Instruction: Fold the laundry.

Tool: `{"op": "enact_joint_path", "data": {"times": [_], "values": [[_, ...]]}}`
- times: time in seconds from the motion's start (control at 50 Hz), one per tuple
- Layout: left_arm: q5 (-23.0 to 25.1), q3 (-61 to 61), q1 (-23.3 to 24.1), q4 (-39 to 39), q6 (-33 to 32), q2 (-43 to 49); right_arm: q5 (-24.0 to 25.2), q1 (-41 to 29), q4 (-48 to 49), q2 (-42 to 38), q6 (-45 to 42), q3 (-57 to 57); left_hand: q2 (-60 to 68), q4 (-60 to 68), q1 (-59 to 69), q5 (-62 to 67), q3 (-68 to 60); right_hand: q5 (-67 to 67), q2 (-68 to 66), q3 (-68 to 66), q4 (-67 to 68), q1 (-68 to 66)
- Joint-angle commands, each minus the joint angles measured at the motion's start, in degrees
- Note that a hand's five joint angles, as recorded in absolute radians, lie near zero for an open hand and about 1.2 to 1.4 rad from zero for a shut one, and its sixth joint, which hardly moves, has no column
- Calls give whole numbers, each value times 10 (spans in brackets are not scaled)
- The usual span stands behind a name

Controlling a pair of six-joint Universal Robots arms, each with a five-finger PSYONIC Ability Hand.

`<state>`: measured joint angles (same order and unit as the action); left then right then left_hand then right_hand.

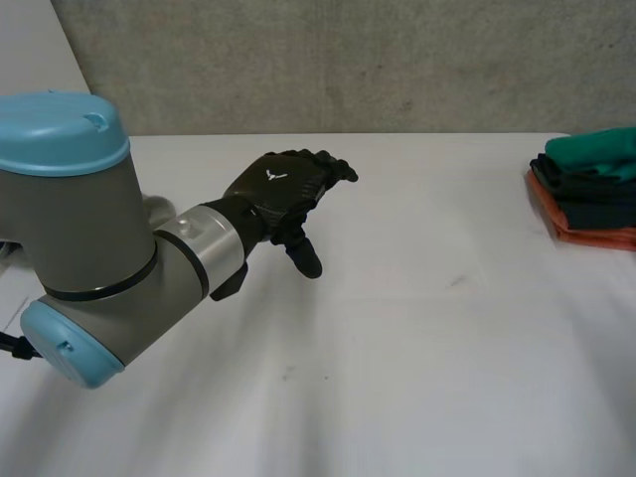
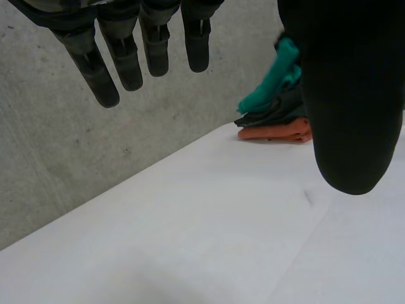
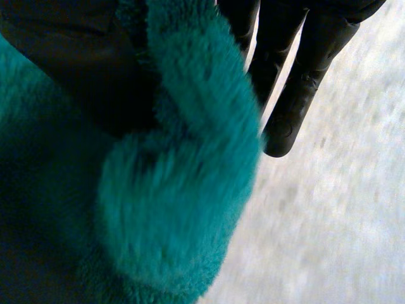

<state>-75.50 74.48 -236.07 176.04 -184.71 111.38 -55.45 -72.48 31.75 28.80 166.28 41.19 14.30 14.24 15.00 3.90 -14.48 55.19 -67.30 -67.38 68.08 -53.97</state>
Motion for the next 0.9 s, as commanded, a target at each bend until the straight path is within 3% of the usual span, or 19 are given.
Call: {"op": "enact_joint_path", "data": {"times": [0.02,0.06,0.1,0.14,0.46,0.54,0.62,0.7,0.74,0.82,0.9], "values": [[0,1,1,0,1,3,21,35,33,35,-85,132,10,10,3,14,-8,148,-127,-126,119,-260],[0,1,0,0,1,2,19,43,24,62,-84,160,10,10,3,14,-8,148,-127,-126,119,-260],[0,0,1,0,2,2,19,43,16,83,-84,177,10,10,3,14,-8,-131,152,152,-160,18],[0,0,2,1,5,0,19,42,0,113,-84,195,8,9,1,12,-6,-552,573,574,-581,440],[32,23,15,2,27,-44,-6,54,-150,240,-106,216,6,7,-1,10,-4,-552,573,574,-581,440],[64,32,16,3,31,-69,-48,77,-200,273,-149,224,8,9,1,12,-6,-552,573,574,-581,440],[69,34,18,3,33,-92,-123,91,-245,292,-225,217,8,9,1,12,-6,-552,573,574,-581,440],[69,37,20,3,39,-107,-262,94,-250,321,-325,184,8,9,1,12,-6,-552,573,574,-581,440],[69,37,20,3,42,-111,-299,93,-244,334,-347,172,6,7,-1,10,-4,-552,573,574,-581,440],[69,37,20,3,42,-115,-312,64,-178,347,-344,158,6,7,-1,10,-4,-552,573,574,-581,440],[69,37,19,4,42,-115,-300,-12,-99,382,-276,186,5,5,-2,9,-3,-552,573,574,-581,440]]}}
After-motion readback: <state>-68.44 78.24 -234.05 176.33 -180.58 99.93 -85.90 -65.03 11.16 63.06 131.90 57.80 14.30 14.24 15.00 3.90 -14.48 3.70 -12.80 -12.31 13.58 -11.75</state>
